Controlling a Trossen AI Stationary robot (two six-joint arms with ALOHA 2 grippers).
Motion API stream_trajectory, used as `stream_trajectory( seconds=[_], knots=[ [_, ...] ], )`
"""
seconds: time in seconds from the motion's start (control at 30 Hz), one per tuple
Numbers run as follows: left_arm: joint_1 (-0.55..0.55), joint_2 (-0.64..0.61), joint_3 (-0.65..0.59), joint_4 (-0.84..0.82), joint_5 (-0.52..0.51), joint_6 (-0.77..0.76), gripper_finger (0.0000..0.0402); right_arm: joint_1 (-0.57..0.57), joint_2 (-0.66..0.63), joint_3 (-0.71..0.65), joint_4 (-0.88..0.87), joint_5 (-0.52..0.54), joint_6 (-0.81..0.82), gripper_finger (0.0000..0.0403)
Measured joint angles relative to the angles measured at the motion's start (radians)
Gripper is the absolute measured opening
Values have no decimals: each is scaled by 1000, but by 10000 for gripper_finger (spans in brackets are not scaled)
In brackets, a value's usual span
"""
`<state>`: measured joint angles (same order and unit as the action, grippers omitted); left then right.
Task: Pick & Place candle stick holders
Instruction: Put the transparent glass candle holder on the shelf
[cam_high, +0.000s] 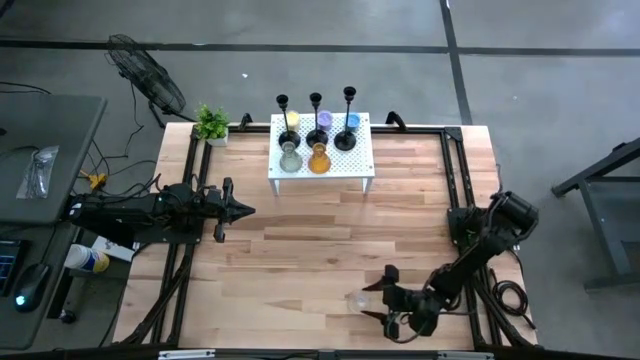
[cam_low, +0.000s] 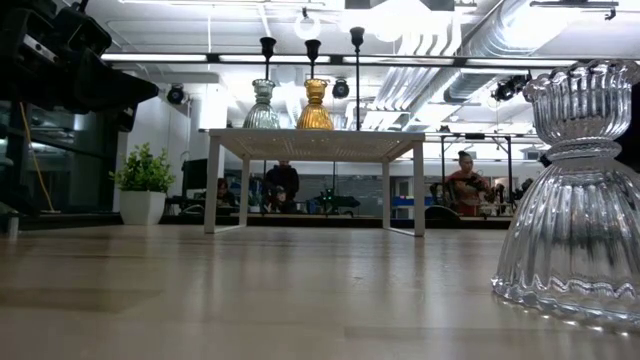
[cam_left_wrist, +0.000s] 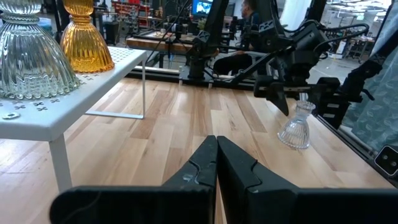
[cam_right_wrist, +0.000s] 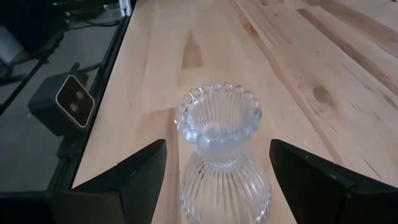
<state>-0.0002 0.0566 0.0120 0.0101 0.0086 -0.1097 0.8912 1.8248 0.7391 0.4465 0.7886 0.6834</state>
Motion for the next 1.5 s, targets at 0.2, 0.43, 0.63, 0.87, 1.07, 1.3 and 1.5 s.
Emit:
stream_trajectory(
  seconds=[0.2,0.43,0.63,0.87,1.07,1.3,1.5],
  knots=[
    [0,0,0,0,0,0,0,-27,18,0,33,0,0,279],
    [0,0,0,0,0,0,0,-37,54,0,102,-10,-1,279],
    [0,0,0,0,0,0,0,-37,82,0,162,-6,-6,279],
    [0,0,0,0,0,0,0,-37,82,0,158,-3,-33,267],
    [0,0,0,0,0,0,0,-37,82,0,157,-2,-34,221],
    [0,0,0,0,0,0,0,-37,82,0,157,-2,-34,188],
    [0,0,0,0,0,0,0,-37,82,0,161,-3,-34,178]
  ],
)
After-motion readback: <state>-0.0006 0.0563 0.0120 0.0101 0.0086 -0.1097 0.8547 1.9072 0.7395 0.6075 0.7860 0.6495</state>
